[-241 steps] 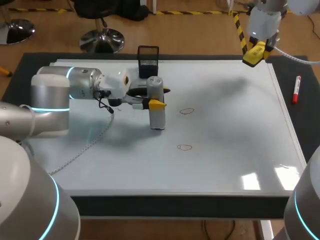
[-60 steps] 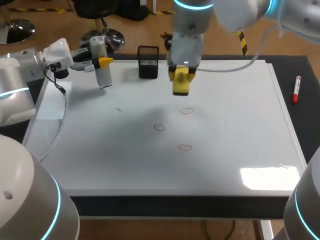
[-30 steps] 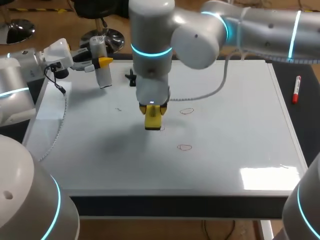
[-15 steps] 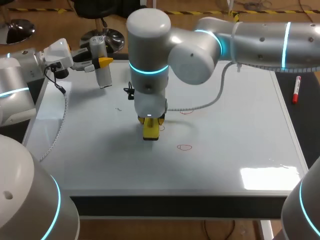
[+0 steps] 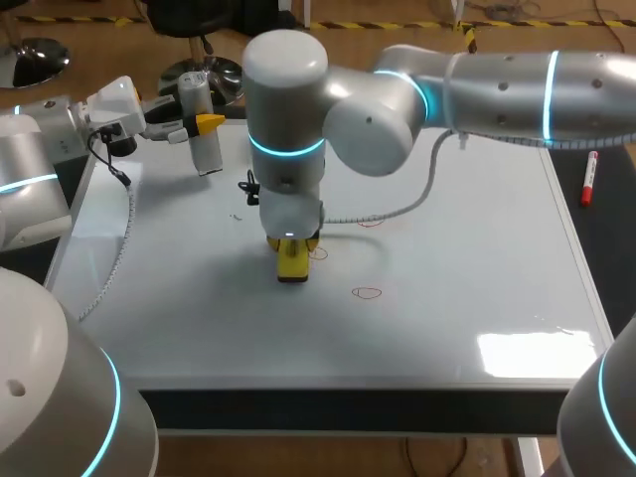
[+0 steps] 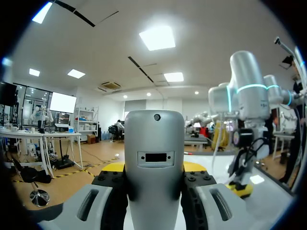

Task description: Pick up the inspection probe, press it on each red-marked spot on the whiteboard one by one, put down the probe, pick up the eraser, and wipe off all the red marks.

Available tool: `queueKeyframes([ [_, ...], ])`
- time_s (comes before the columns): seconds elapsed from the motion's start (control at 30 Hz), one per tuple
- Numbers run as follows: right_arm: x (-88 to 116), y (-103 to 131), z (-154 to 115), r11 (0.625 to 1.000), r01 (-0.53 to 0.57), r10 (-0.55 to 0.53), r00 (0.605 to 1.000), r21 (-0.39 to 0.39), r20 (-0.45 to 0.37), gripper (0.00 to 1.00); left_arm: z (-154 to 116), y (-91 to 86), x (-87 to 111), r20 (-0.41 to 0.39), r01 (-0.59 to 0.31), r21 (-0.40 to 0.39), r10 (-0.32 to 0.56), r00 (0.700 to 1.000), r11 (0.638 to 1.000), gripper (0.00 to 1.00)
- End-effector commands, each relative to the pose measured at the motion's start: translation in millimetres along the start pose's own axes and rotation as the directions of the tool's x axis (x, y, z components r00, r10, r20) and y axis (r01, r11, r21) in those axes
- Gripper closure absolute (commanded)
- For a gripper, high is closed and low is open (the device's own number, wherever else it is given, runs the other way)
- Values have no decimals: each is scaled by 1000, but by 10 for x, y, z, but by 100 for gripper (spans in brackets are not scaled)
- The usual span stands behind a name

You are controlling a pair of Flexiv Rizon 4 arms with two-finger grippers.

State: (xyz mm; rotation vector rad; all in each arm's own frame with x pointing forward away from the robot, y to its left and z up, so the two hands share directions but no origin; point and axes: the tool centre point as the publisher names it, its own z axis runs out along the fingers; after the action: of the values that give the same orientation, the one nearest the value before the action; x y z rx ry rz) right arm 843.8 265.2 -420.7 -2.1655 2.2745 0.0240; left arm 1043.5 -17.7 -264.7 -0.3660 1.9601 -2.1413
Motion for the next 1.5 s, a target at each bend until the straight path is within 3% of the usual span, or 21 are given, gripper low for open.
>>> queueKeyframes([
  [0.03,21,-8,44,1000,2,-2,1000,2,9,100,3,-6,5,2,-2,0,2,1000,1000,100],
  [0.2,46,-20,106,999,4,-2,1000,-36,29,100,3,-6,5,2,-2,0,2,1000,1000,100],
  [0.7,161,-60,149,999,-11,12,1000,-51,20,100,3,-6,5,2,-2,0,2,1000,1000,100],
  [1.5,628,50,262,995,-72,70,997,-66,-37,100,3,-6,5,2,-2,0,2,1000,1000,100],
])
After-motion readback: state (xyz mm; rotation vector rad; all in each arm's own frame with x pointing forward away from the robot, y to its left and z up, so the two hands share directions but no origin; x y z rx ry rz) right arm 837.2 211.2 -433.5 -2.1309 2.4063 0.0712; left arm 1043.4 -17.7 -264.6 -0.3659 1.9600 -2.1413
